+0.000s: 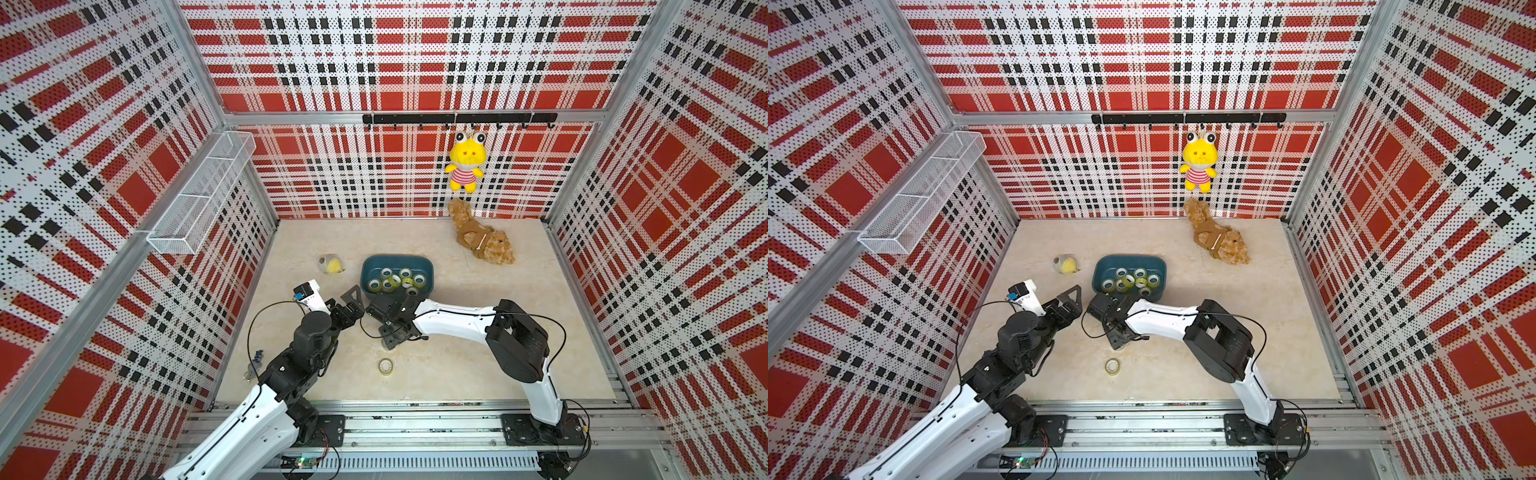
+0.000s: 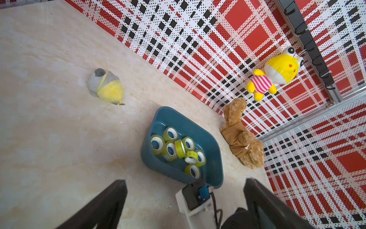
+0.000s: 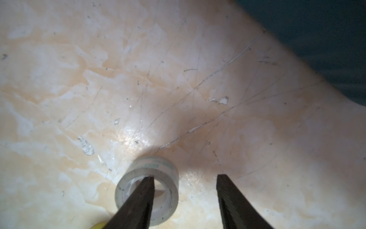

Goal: Put the transparent tape into the storage box
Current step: Pick up the tape at the center of the board.

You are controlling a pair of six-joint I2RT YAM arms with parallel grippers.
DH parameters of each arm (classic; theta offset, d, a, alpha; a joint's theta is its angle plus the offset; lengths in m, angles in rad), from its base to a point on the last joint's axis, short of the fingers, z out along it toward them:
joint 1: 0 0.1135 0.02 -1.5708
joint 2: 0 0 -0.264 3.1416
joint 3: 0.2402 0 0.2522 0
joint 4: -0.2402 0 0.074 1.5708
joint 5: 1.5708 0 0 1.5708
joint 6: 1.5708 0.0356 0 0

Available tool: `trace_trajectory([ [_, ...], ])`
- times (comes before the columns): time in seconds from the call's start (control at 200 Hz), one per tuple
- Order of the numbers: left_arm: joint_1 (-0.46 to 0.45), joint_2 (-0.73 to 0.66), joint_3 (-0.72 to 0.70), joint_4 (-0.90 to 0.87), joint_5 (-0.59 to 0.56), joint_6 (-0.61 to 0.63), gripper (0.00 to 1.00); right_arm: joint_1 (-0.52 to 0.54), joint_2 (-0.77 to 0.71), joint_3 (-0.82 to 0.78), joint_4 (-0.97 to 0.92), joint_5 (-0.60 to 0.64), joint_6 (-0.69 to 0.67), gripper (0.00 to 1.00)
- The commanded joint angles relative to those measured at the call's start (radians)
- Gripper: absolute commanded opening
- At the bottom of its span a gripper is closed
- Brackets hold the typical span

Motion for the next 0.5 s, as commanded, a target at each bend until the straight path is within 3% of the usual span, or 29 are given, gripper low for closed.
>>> trace_trajectory([
  [0.0,0.005,-0.016,-0.007,-0.021,-0.005,0.011,0.99,-0.007,0.011,-0.083,-0.063,0.087,0.033,0.58],
  [0.321,0.005,-0.023,0.01,-0.038,-0.005,0.012,0.99,-0.007,-0.049,-0.097,-0.036,0.053,0.014,0.6],
  [0.496,0.004,-0.026,0.011,-0.045,-0.006,0.015,0.99,-0.007,0.005,-0.097,-0.009,0.025,0.012,0.51],
])
